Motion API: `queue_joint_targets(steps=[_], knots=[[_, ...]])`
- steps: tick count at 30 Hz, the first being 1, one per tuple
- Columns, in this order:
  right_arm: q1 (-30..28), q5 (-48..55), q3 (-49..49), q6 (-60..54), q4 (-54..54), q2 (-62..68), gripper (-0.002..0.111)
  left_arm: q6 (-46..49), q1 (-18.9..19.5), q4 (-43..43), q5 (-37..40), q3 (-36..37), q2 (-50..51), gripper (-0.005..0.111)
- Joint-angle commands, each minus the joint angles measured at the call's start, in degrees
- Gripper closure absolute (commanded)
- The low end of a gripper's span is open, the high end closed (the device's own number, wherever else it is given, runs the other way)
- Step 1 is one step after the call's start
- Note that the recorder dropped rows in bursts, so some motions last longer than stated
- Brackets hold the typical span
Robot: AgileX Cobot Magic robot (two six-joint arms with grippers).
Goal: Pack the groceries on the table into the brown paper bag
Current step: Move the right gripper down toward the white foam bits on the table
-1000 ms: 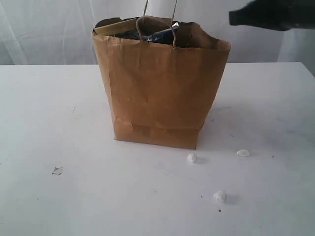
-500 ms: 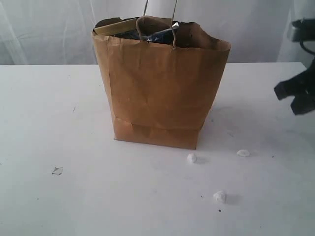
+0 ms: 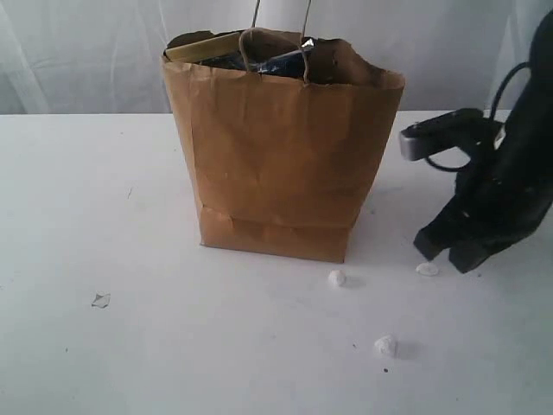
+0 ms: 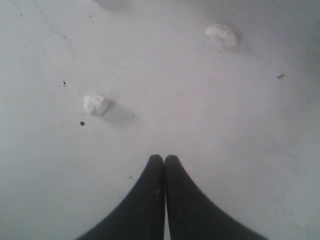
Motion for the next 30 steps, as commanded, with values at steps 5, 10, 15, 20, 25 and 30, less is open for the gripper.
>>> queue_joint_targets(steps=[5, 10, 15, 20, 25, 30], knots=[[3.3, -4.0, 1.7, -2.9, 0.5, 5.5, 0.108, 0.4, -0.4, -13.7, -3.1, 8.4, -0.3, 0.107], [3.3, -2.9, 2.2, -10.0, 6.2, 9.2, 0.099, 0.1, -0.4, -16.0, -6.4, 8.4, -0.3, 0.107], [4.5, -2.8, 2.2, -12.1, 11.6, 13.5, 0.08, -1.4, -0.4, -27.4, -6.5, 8.4, -0.3, 0.107], [8.5, -3.9, 2.2, -17.5, 11.4, 16.9, 0.066, -0.9, -0.4, -34.9, -6.2, 8.4, -0.3, 0.107], [9.4, -10.7, 2.2, -15.1, 9.0, 18.2, 0.066, -0.9, -0.4, -34.6, -6.2, 8.4, -0.3, 0.107], [9.4, -16.3, 2.2, -12.7, 5.7, 18.2, 0.067, -0.9, -0.4, -34.5, -6.2, 8.4, -0.3, 0.107]])
